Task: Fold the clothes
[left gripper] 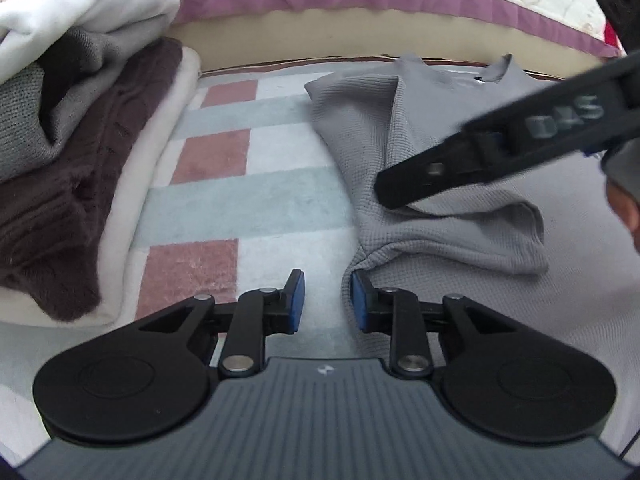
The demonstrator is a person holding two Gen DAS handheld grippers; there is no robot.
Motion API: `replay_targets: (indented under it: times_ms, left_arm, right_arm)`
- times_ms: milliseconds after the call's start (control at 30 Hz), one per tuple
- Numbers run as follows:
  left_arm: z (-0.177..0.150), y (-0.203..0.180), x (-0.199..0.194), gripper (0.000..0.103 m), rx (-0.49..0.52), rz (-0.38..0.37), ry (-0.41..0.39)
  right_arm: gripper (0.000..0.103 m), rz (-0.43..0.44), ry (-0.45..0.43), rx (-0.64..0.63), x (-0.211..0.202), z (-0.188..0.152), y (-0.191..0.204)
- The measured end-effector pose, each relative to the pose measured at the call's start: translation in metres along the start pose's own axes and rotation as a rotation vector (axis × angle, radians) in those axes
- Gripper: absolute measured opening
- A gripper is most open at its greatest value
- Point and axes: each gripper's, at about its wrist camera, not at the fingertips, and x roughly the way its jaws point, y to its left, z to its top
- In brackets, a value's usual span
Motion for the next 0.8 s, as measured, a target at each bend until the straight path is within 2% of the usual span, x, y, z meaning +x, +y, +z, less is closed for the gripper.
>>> replay_targets:
  times_ms: [133,300,333,367,400,733,800]
  left_arm:
    - [-0.001,-0.006,-0.002,0.022,0.034,0.020,-0.003]
    - [0.000,0.012,0.001,0.022,-0.117,-0.037,0.009]
    - [0.000,0.016,0.001,0.022,-0.150,-0.048,0.010]
    - [0.000,0.018,0.001,0.023,-0.168,-0.053,0.010]
    - [0.000,0.017,0.001,0.023,-0.168,-0.053,0.011]
    - [0.000,0.022,0.002,0.023,-0.202,-0.067,0.025]
    - [0.000,0.021,0.002,0.023,-0.193,-0.065,0.025]
  right_arm:
    - [0.068,-0.121,0.001,0.019,0.012,0.005,-0.002]
    - [0.068,-0.268,0.001,0.042,0.025,0.011,-0.006]
    - [0.057,-0.265,-0.001,0.047,0.018,0.011,-0.011]
    - [0.040,-0.261,-0.003,0.053,0.011,0.010,-0.016]
    - [0.000,-0.257,-0.006,0.059,0.004,0.010,-0.021]
    - [0.003,-0.221,-0.028,0.117,-0.068,0.003,-0.072]
    - [0.009,-0.208,-0.031,0.164,-0.065,0.001,-0.084]
